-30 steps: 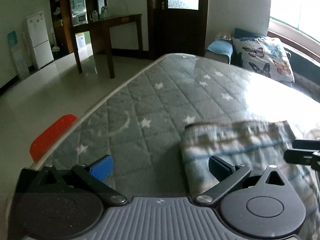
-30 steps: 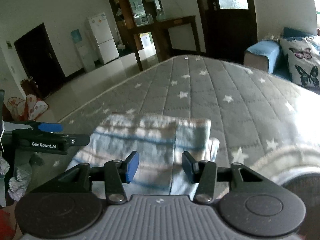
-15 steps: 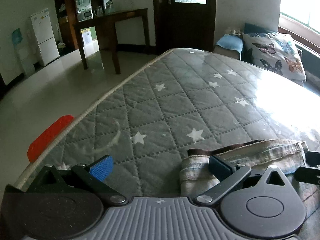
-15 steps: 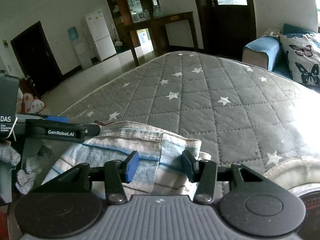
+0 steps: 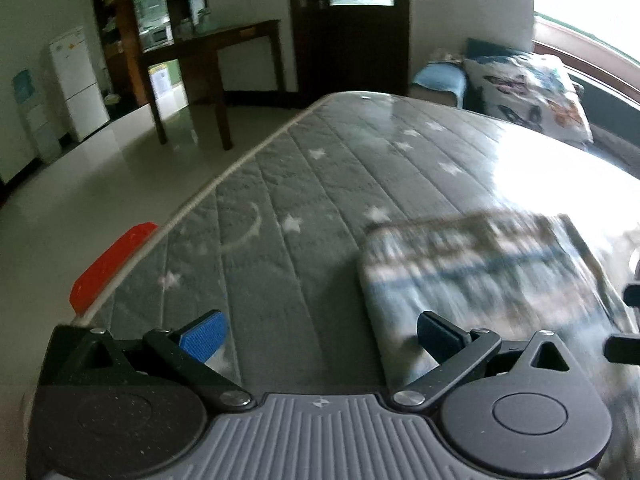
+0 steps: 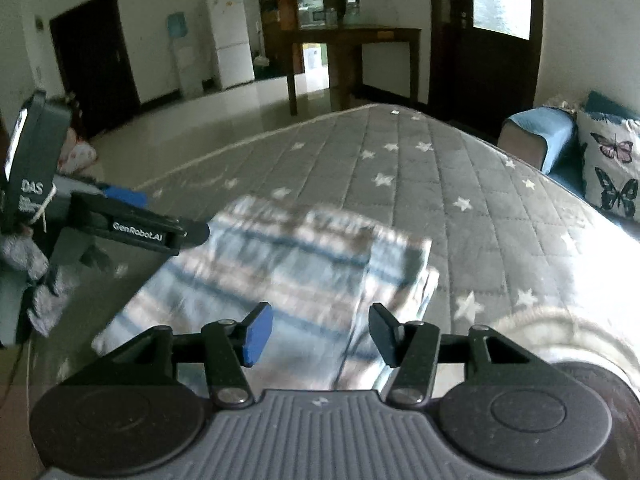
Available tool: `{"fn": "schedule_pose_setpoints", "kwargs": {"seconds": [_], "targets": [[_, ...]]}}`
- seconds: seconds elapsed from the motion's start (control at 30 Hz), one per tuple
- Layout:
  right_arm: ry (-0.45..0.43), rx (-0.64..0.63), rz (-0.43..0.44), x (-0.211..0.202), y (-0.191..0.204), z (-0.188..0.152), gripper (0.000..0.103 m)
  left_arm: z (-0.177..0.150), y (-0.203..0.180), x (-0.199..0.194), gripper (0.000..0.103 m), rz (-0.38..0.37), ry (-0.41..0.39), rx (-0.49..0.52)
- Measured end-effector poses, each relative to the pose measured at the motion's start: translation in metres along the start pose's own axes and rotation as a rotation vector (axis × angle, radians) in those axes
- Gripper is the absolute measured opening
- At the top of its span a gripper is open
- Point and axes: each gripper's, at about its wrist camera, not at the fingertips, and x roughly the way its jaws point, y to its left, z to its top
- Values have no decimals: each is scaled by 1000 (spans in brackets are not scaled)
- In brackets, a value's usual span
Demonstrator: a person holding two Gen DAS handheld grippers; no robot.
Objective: Fold clothes
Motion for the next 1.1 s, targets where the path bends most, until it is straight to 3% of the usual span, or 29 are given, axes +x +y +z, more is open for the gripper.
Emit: {"fn": "schedule_pose_setpoints", "kwargs": {"seconds": [0.27, 0.47, 0.8, 1.1], "targets": [[-35, -48, -38, -31, 36, -44, 54, -50, 7, -42, 103, -57, -10, -2], [-35, 24, -35, -33, 32, -64, 55, -73, 15, -47, 103, -61, 8, -31], [-41, 115, -3, -35, 23, -70, 55, -78, 19, -45, 103, -51, 3, -33], [-37, 137, -30, -34, 27, -68, 55, -82, 21, -48, 103, -44, 9, -51]]}}
